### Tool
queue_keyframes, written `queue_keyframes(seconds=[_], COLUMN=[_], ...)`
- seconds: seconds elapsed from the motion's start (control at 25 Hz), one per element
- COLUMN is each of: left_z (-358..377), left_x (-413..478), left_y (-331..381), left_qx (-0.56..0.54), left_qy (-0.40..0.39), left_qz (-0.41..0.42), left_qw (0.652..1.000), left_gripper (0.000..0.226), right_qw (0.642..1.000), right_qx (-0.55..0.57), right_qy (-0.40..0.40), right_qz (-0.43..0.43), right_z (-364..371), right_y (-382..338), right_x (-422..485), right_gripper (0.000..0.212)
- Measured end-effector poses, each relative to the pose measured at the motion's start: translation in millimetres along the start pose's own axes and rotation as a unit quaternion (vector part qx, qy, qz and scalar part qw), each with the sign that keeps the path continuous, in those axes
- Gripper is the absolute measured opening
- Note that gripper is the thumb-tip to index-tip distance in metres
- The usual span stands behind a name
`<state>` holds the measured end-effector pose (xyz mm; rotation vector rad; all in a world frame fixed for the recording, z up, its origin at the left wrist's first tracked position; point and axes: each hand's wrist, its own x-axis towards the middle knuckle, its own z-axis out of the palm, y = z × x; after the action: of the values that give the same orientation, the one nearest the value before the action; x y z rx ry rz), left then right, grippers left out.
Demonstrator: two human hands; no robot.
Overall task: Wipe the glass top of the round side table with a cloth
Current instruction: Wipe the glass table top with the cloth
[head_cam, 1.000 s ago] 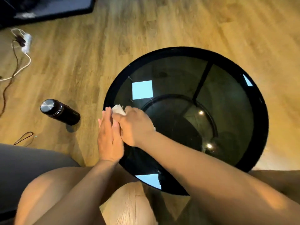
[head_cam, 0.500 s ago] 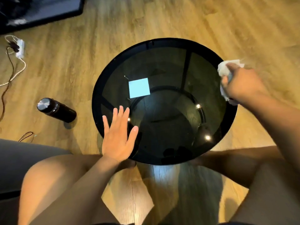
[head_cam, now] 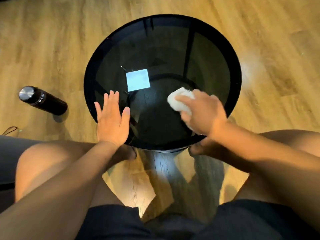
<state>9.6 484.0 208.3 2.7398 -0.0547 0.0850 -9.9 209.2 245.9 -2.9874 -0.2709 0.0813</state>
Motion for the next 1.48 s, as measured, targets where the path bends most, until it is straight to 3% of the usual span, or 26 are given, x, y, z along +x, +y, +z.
queue_keyframes(seconds=[0.12,0.2,0.28,0.48,0.64,0.84,0.92,1.04,1.12,1.24,1.48], left_z=[-2,-2,0,0,-6,-4,-3,-3,-3,-2,-4], left_x=[-3,-5,-3,-2,-3,-24,-32,-35,-34,-32,-33], left_y=[-2,-1,-1,-4,2,13,16,18,18,19,15], left_qx=[0.0,-0.02,-0.029,-0.05,-0.049,0.056,0.089,0.134,0.141,0.139,0.088], left_qy=[0.008,0.017,0.023,0.034,-0.002,-0.046,-0.072,-0.102,-0.115,-0.118,-0.106], left_qz=[0.014,0.02,0.022,0.012,0.018,0.055,0.084,0.102,0.092,0.082,0.079], left_qw=[1.0,0.999,0.999,0.998,0.999,0.996,0.99,0.98,0.979,0.98,0.987], left_gripper=[0.059,0.06,0.061,0.064,0.07,0.07,0.069,0.07,0.071,0.072,0.071], right_qw=[0.973,0.965,0.973,0.998,0.991,0.987,0.981,0.969,0.971,0.976,0.978], right_qx=[-0.012,0.009,0.023,0.042,0.086,-0.082,-0.128,-0.089,-0.055,-0.018,0.096], right_qy=[0.013,0.012,0.019,0.027,-0.073,-0.136,-0.13,-0.108,-0.097,-0.08,-0.14], right_qz=[0.229,0.26,0.231,0.038,-0.065,-0.016,0.069,0.203,0.213,0.202,0.119], right_z=[-28,-27,-14,23,6,-24,-38,-55,-43,-25,-17], right_y=[97,81,20,-137,-139,-21,41,91,83,45,-54], right_x=[21,28,22,-12,-11,-56,-55,-30,-23,-41,-76], right_gripper=[0.043,0.04,0.039,0.044,0.048,0.053,0.043,0.026,0.025,0.043,0.046])
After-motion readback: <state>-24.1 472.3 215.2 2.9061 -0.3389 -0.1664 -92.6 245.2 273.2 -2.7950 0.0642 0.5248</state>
